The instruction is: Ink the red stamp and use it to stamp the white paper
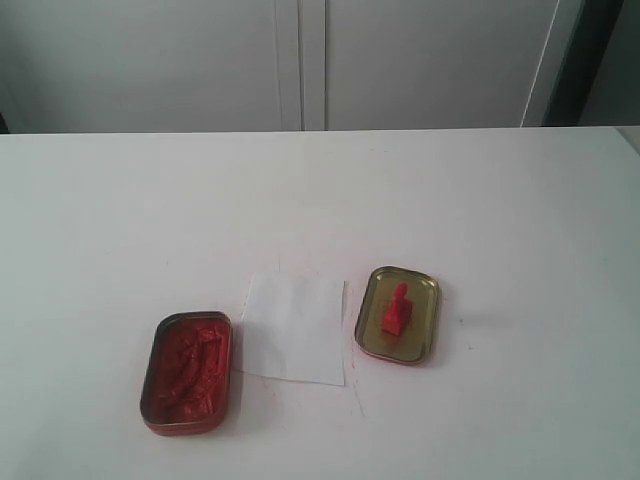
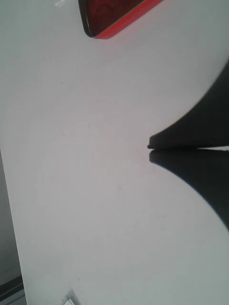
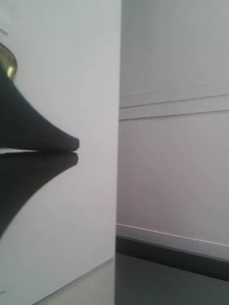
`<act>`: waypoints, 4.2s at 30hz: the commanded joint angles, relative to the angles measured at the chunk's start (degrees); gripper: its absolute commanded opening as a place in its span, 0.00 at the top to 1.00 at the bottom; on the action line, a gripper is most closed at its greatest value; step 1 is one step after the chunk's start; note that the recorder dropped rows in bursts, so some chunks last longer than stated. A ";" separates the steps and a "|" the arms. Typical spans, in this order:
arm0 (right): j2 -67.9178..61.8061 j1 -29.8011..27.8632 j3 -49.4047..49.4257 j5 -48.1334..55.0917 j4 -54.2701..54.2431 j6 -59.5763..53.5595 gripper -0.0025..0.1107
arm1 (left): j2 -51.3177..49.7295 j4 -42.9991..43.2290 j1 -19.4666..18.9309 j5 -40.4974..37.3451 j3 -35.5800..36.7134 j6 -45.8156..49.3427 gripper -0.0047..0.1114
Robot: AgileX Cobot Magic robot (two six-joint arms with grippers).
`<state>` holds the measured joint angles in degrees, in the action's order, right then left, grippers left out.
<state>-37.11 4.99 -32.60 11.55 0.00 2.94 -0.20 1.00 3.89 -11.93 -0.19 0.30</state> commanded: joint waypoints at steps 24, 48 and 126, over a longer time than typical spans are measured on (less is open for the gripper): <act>-38.03 -0.36 -27.25 27.67 -1.70 1.72 0.98 | 0.20 -0.04 -0.04 -0.08 0.19 0.16 0.96; -58.55 -0.36 -43.43 46.83 -3.09 0.75 0.98 | 0.20 -0.04 -0.04 -0.08 0.19 0.16 0.96; -73.41 24.92 -43.32 36.33 4.67 63.88 0.78 | 0.20 -0.04 -0.04 -0.08 0.19 0.16 0.96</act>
<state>-110.34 29.69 -75.68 48.58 3.73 66.46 -0.20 1.00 3.89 -11.93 -0.19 0.30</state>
